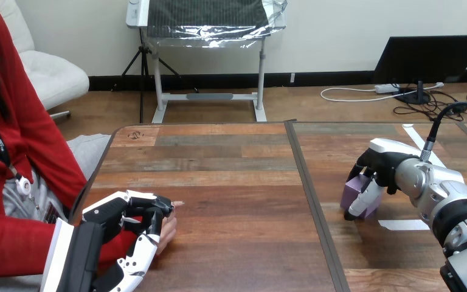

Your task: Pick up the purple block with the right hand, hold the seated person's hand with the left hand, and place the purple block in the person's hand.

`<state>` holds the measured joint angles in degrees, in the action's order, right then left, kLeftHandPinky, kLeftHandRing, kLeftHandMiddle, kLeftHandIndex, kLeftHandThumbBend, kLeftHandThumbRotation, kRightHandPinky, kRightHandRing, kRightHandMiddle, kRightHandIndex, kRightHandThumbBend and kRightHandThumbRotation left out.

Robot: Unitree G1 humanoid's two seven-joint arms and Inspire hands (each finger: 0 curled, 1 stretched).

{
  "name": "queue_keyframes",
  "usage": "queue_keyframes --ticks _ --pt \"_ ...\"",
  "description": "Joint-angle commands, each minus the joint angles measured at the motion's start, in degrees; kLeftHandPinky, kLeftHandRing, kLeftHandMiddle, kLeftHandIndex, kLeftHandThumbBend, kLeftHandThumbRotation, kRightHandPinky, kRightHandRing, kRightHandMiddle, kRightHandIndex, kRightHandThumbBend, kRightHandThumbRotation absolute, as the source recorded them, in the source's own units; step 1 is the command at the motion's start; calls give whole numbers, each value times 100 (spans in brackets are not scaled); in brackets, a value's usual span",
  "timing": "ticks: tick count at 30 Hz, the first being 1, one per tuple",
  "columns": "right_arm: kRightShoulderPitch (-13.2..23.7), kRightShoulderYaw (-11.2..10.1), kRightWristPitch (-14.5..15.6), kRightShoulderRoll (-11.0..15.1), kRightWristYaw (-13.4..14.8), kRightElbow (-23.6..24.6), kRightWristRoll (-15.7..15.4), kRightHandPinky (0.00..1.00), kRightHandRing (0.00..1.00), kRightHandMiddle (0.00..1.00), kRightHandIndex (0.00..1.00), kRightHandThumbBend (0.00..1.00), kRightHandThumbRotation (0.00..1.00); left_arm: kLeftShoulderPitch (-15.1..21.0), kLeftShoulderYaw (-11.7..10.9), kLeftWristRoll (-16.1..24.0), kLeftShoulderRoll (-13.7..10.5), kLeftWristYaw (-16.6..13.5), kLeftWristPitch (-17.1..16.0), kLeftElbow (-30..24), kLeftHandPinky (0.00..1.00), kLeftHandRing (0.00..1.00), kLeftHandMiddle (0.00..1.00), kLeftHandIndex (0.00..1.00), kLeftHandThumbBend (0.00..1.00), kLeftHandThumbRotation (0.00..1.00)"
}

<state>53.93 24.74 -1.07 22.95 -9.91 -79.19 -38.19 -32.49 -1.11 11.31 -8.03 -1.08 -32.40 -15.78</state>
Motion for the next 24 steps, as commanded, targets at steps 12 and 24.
queue_keyframes --ticks 12,24 --pt "193 -8 -142 129 364 63 4 65 72 70 50 76 0 254 -96 -4 -17 -32 -97 -105 47 61 64 51 18 49" --pt "191 -37 -102 104 424 55 37 55 61 63 50 75 0 260 -120 21 -22 -43 -117 -82 47 60 64 51 20 49"
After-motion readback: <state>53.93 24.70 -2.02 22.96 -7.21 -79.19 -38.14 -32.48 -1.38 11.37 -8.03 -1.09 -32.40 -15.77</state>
